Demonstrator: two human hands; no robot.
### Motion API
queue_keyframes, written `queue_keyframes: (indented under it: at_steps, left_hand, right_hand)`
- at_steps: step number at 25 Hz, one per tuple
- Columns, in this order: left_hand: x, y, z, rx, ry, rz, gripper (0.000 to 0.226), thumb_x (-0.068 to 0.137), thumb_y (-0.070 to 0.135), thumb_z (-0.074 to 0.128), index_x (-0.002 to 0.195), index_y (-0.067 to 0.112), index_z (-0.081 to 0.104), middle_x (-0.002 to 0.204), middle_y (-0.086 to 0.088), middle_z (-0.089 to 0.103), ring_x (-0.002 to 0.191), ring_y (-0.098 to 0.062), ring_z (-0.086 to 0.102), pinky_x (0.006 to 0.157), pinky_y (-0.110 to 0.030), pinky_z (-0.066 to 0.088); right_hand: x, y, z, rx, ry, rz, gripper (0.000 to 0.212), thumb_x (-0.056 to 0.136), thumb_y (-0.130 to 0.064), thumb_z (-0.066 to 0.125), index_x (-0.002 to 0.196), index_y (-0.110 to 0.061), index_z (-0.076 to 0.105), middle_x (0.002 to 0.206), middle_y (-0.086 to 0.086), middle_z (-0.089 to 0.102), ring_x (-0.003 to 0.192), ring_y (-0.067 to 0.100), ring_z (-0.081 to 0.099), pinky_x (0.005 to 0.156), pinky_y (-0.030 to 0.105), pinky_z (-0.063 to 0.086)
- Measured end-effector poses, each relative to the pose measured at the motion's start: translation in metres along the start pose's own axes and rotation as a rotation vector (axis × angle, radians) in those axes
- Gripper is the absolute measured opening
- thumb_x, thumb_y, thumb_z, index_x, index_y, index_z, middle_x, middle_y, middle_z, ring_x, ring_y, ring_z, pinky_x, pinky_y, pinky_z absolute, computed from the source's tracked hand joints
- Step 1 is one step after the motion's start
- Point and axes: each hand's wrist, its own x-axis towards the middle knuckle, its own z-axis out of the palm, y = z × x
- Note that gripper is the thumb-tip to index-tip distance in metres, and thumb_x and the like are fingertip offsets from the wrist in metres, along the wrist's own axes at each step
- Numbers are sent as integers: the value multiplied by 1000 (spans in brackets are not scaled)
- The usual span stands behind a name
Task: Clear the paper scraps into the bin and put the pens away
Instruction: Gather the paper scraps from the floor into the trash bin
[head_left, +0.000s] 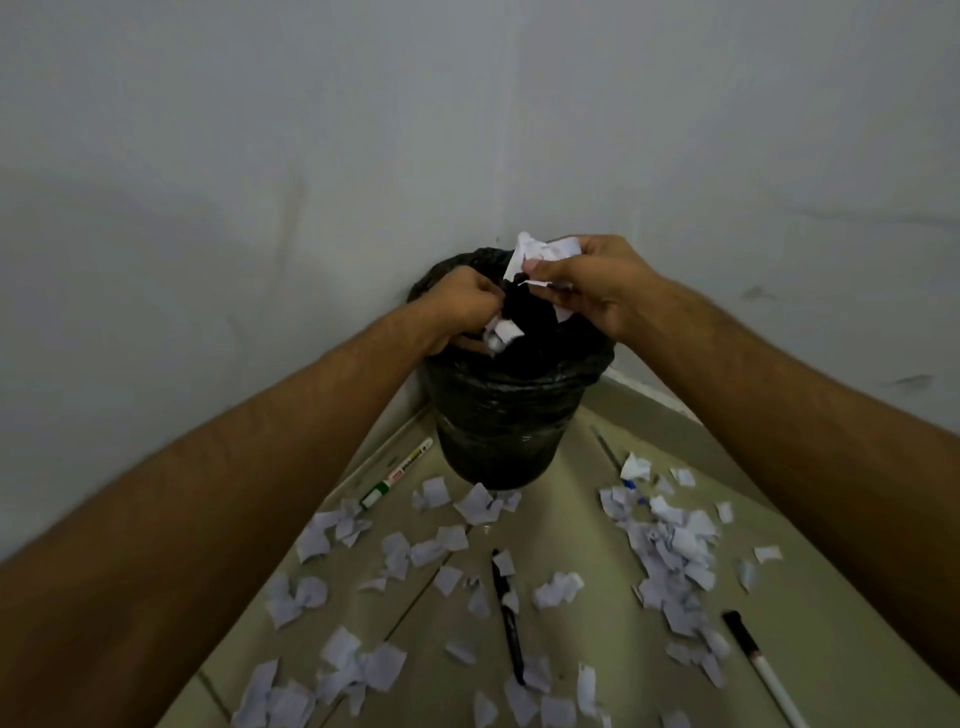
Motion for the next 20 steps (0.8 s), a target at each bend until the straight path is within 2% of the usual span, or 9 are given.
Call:
queue_keyframes:
  at_steps: [2, 5, 7, 9, 11, 14, 16, 17, 20]
  left_hand:
    - [3, 0, -5, 98, -7, -11, 31, 90, 2, 44, 108, 15, 66, 100, -9, 63, 88, -23, 62, 78, -42, 61]
    - [8, -5, -14, 33, 103, 40, 36, 87, 2, 45, 111, 15, 68, 113, -11, 66, 102, -25, 64, 79, -39, 61]
    - [8, -10, -15, 5, 149, 52, 37, 87, 1, 45, 116, 13, 66, 117, -12, 65, 104, -26, 64, 81, -40, 60]
    - [6, -13, -16, -1, 170, 68, 38, 87, 2, 47, 119, 12, 65, 115, -11, 65, 101, -24, 65, 83, -42, 60]
    - [4, -14, -20, -25, 183, 78, 38, 86, 1, 47, 118, 12, 65, 114, -10, 66, 99, -23, 66, 83, -42, 60]
    - [-4, -13, -23, -50, 177, 86, 39, 85, -1, 49, 117, 13, 65, 112, -9, 65, 100, -22, 65, 83, -41, 60]
    - [-15, -10, -24, -58, 177, 117, 38, 82, 3, 52, 114, 16, 66, 105, -5, 67, 98, -21, 66, 83, -40, 60]
    - [-21, -9, -27, -72, 190, 144, 36, 78, 9, 55, 110, 20, 68, 100, -2, 67, 96, -20, 67, 84, -41, 60]
    - [-59, -25, -35, -56, 314, 289, 32, 73, 26, 62, 105, 26, 70, 96, 4, 68, 90, -16, 69, 84, -39, 59]
  right_hand:
    - [10, 1, 6, -167, 3, 21, 21, 79, 9, 73, 98, 7, 65, 94, 17, 68, 81, 24, 68, 66, 29, 62]
    - [11, 4, 17, -380, -59, 85, 8, 83, 11, 67, 89, 5, 65, 86, 17, 65, 77, 27, 66, 60, 28, 62]
    - [11, 8, 24, -492, -126, 145, 13, 89, 12, 59, 93, 3, 67, 89, 17, 62, 75, 27, 64, 62, 33, 62]
    - [10, 12, 30, -560, -224, 203, 25, 92, 12, 54, 111, 0, 65, 106, 20, 59, 84, 32, 66, 72, 45, 62]
    - [8, 15, 33, -583, -320, 231, 49, 90, 14, 52, 131, -12, 58, 121, 13, 53, 103, 38, 60, 75, 54, 60]
    - [-6, 13, 32, -576, -401, 227, 70, 91, 14, 47, 144, -32, 44, 113, 4, 57, 100, 28, 60, 73, 52, 60]
    - [-18, 11, 29, -638, -359, 128, 66, 92, 8, 50, 142, -34, 46, 117, 5, 59, 99, 25, 62, 78, 50, 60]
    - [-23, 10, 25, -692, -277, 7, 56, 91, 3, 54, 136, -30, 53, 116, 5, 63, 99, 24, 64, 78, 48, 61]
    - [-58, 18, 5, -723, 29, -431, 19, 83, -19, 65, 100, -23, 72, 85, 1, 72, 78, 16, 70, 74, 41, 61]
